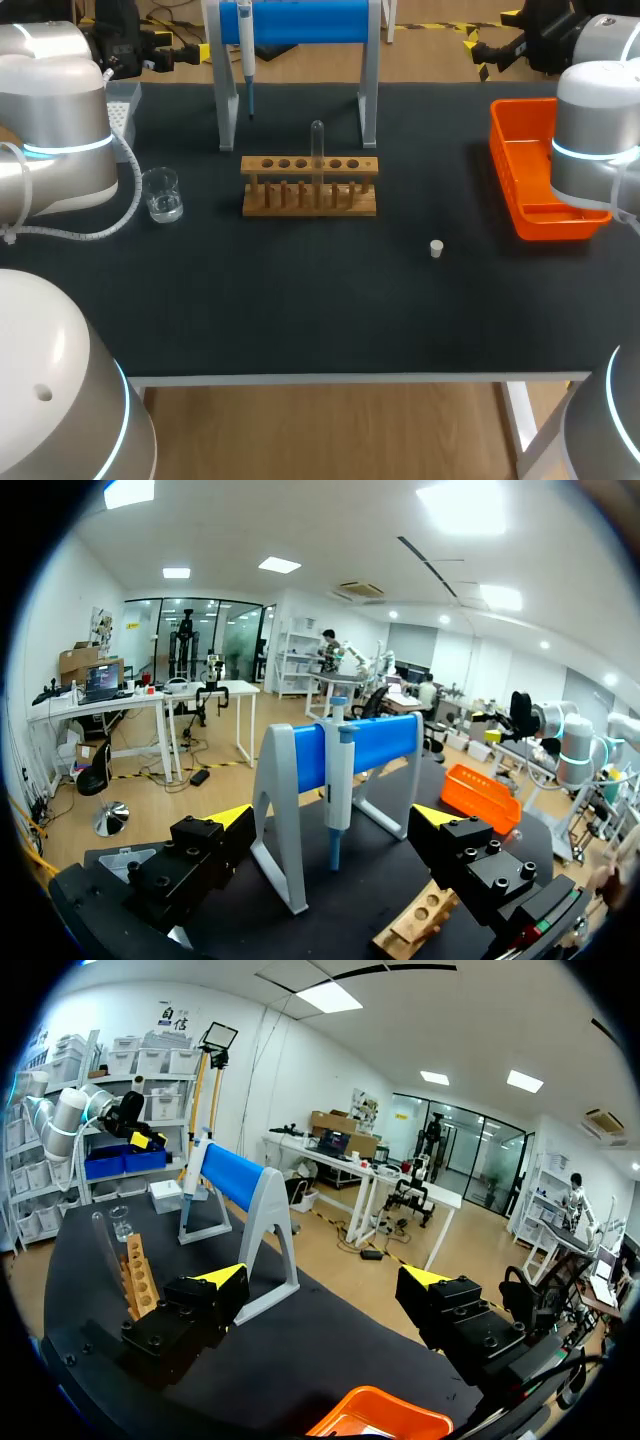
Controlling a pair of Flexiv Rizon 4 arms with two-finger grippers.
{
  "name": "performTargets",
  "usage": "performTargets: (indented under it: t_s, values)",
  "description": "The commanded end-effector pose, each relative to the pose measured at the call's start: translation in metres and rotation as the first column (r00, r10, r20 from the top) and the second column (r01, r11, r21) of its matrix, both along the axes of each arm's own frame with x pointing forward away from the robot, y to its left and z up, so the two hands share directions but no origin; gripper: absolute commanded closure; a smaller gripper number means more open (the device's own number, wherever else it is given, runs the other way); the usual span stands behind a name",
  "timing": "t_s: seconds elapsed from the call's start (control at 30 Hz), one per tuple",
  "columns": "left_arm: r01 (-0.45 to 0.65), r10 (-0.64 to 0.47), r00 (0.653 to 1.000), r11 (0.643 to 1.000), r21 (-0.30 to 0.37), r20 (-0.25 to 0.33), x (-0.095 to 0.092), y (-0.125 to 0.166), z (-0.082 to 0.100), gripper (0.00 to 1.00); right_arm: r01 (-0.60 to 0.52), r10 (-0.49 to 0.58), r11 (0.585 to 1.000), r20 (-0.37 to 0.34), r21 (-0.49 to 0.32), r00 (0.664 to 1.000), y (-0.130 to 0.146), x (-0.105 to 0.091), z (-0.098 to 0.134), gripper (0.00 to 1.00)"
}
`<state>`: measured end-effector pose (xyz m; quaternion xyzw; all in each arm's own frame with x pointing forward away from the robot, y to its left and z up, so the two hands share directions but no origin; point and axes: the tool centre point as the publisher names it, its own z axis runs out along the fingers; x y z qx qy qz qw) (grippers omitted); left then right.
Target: Invert the test tube, pick up the pipette, mount the tip to pipette, aspirate from beaker and dispense into the tube, eject the tip, return the pipette, and cap with the stopper.
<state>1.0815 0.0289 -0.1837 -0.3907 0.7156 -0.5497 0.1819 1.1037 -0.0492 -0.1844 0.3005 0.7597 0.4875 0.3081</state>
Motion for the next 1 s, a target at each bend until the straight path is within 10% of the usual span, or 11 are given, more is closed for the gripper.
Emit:
performTargets:
  t_s: [0.03, 0.5, 1.0]
  values:
    - [0.002, -0.002, 1.0, 1.0, 0.001, -0.004, 0.0, 0.0, 0.001, 0.0, -0.072, 0.072, 0.997, -0.001, -0.001, 0.997, 0.011, -0.017, -0.002, 0.0]
    - [0.002, -0.002, 1.0, 1.0, 0.001, -0.004, 0.0, 0.0, 0.001, 0.0, -0.478, 0.479, 0.878, -0.034, 0.016, 0.877, 0.073, -0.151, -0.041, 0.0]
    - [0.002, -0.002, 1.0, 1.0, 0.001, -0.004, 0.0, 0.0, 0.001, 0.0, -0.713, 0.716, 0.689, 0.033, 0.131, 0.697, 0.13, -0.219, -0.066, 0.0]
